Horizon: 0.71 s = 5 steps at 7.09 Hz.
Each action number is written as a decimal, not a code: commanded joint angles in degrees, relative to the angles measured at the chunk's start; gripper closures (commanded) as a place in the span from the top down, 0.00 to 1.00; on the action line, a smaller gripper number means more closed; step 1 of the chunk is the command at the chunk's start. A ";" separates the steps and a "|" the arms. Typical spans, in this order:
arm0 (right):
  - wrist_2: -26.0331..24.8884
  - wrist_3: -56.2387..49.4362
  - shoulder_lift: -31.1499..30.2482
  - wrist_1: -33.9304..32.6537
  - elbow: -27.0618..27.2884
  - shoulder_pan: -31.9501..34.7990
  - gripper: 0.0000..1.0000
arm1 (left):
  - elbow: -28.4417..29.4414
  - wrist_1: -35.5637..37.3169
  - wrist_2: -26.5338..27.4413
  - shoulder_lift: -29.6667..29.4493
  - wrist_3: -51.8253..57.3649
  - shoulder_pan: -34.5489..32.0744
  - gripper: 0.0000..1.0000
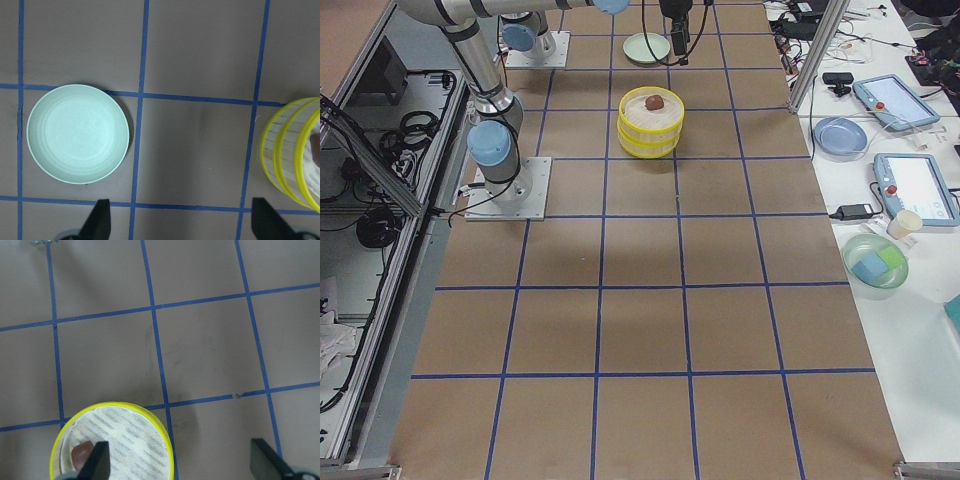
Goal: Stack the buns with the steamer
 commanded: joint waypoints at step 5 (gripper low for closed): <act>-0.01 -0.01 0.09 0.19 0.00 0.00 1.00 | -2.19 3.28 0.10 -1.59 0.68 0.29 1.00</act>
